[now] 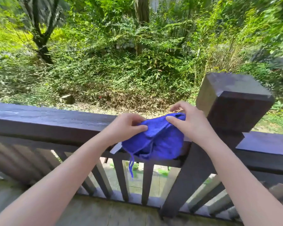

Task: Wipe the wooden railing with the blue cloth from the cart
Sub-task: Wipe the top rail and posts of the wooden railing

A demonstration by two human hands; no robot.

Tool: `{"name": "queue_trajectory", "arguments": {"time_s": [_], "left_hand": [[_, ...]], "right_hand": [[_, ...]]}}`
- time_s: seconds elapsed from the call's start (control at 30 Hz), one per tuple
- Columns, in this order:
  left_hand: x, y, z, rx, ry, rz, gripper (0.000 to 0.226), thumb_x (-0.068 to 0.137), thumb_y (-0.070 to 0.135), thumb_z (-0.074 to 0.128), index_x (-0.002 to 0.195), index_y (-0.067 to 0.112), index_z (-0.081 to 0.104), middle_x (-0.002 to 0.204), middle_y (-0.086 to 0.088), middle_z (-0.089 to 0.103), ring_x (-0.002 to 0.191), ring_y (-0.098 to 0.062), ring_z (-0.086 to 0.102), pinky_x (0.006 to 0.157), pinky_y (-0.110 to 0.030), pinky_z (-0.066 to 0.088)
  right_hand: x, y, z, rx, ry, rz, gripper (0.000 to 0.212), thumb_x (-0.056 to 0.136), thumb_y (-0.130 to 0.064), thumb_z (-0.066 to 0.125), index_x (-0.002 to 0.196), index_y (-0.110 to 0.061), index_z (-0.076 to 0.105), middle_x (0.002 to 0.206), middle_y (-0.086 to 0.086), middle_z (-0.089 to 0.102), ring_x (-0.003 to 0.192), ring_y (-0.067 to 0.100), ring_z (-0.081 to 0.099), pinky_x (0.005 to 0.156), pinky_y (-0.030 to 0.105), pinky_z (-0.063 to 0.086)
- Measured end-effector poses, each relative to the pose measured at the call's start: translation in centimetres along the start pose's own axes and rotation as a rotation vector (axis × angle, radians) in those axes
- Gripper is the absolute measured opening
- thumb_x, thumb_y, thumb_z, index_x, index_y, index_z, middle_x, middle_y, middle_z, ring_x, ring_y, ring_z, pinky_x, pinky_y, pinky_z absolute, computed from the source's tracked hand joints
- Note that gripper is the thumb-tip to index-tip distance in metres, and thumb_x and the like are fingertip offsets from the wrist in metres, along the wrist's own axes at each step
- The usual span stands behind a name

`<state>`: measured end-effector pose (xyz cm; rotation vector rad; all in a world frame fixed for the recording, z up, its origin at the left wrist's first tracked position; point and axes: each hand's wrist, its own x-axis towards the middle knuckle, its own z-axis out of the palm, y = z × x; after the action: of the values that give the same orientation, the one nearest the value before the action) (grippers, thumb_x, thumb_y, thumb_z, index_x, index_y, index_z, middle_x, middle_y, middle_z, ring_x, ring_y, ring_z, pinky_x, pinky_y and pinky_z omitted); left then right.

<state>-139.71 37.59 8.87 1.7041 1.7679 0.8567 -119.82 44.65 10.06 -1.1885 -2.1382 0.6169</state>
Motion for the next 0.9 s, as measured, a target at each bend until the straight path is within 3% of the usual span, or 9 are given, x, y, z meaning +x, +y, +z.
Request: {"name": "queue_trajectory", "arguments": {"time_s": [0.1,0.17,0.3,0.43,0.63,0.7,0.77,0.83,0.9], "left_hand": [[3.8,0.3,0.2,0.119,0.014,-0.016,0.014,0.083,0.022,0.063,0.094,0.020,0.070,0.088,-0.002,0.071,0.081,-0.018,0.064,0.067,-0.027,0.048],[5.6,0.0,0.6,0.194,0.076,-0.054,0.022,0.083,0.020,0.062,0.105,0.019,0.066,0.098,-0.004,0.070,0.090,-0.018,0.063,0.077,-0.028,0.049],[6.4,-1.9,3.1,0.346,0.063,-0.065,0.035,0.086,0.022,0.059,0.119,0.013,0.057,0.116,-0.010,0.063,0.106,-0.025,0.057,0.088,-0.029,0.041],[6.2,-3.1,4.4,0.419,0.067,-0.051,0.051,0.080,0.032,0.065,0.125,0.012,0.051,0.116,-0.013,0.052,0.110,-0.028,0.048,0.095,-0.035,0.041],[6.9,-2.3,2.3,0.338,0.089,-0.042,0.015,0.078,0.007,0.059,0.087,0.012,0.069,0.074,-0.002,0.060,0.074,-0.021,0.056,0.056,-0.021,0.035],[7.2,-2.7,1.4,0.337,0.081,-0.085,0.016,0.080,0.009,0.058,0.092,0.013,0.068,0.075,-0.003,0.063,0.074,-0.022,0.058,0.056,-0.020,0.040],[6.8,-3.0,1.3,0.455,0.229,-0.101,0.032,0.085,0.011,0.057,0.117,0.011,0.058,0.099,-0.008,0.067,0.092,-0.027,0.060,0.074,-0.031,0.048],[5.6,-3.1,3.0,0.599,0.429,0.139,0.047,0.088,0.008,0.051,0.133,0.005,0.042,0.128,-0.014,0.058,0.116,-0.031,0.054,0.095,-0.041,0.046],[4.4,-2.9,5.7,0.652,0.376,0.385,0.048,0.088,0.008,0.040,0.136,0.002,0.037,0.140,-0.015,0.048,0.129,-0.028,0.045,0.105,-0.044,0.039]], "right_hand": [[3.8,0.8,1.0,-0.133,0.054,0.069,0.013,0.076,-0.033,0.066,0.081,-0.025,0.058,0.081,0.000,0.062,0.081,0.024,0.056,0.067,0.030,0.040],[5.8,1.4,2.3,-0.248,0.018,0.126,0.015,0.078,-0.027,0.064,0.089,-0.018,0.059,0.094,0.011,0.066,0.092,0.031,0.059,0.074,0.036,0.045],[6.5,4.1,5.4,-0.441,-0.164,0.166,0.017,0.082,-0.012,0.053,0.098,-0.010,0.053,0.104,0.018,0.063,0.098,0.035,0.059,0.068,0.035,0.042],[5.7,5.1,6.6,-0.380,-0.094,0.141,0.028,0.086,-0.013,0.051,0.114,-0.008,0.048,0.101,0.020,0.062,0.098,0.037,0.056,0.072,0.040,0.046],[4.7,4.8,5.6,-0.223,-0.123,0.157,0.059,0.081,0.001,0.046,0.133,-0.020,0.030,0.068,0.005,0.049,0.073,0.031,0.048,0.060,0.038,0.037],[4.0,4.7,5.4,-0.307,-0.114,0.144,0.058,0.080,0.001,0.050,0.131,-0.019,0.030,0.083,0.008,0.051,0.080,0.032,0.050,0.061,0.039,0.039],[2.8,4.9,5.8,-0.391,-0.038,0.081,0.059,0.081,0.000,0.052,0.133,-0.018,0.031,0.119,0.014,0.047,0.109,0.033,0.048,0.079,0.041,0.045],[1.5,5.2,6.6,-0.396,0.047,-0.050,0.058,0.086,-0.004,0.050,0.140,-0.015,0.030,0.144,0.013,0.035,0.135,0.029,0.032,0.103,0.041,0.039],[0.7,6.0,7.4,-0.431,0.003,-0.122,0.053,0.092,-0.015,0.044,0.142,-0.013,0.027,0.154,0.008,0.024,0.144,0.024,0.017,0.114,0.040,0.024]]}}
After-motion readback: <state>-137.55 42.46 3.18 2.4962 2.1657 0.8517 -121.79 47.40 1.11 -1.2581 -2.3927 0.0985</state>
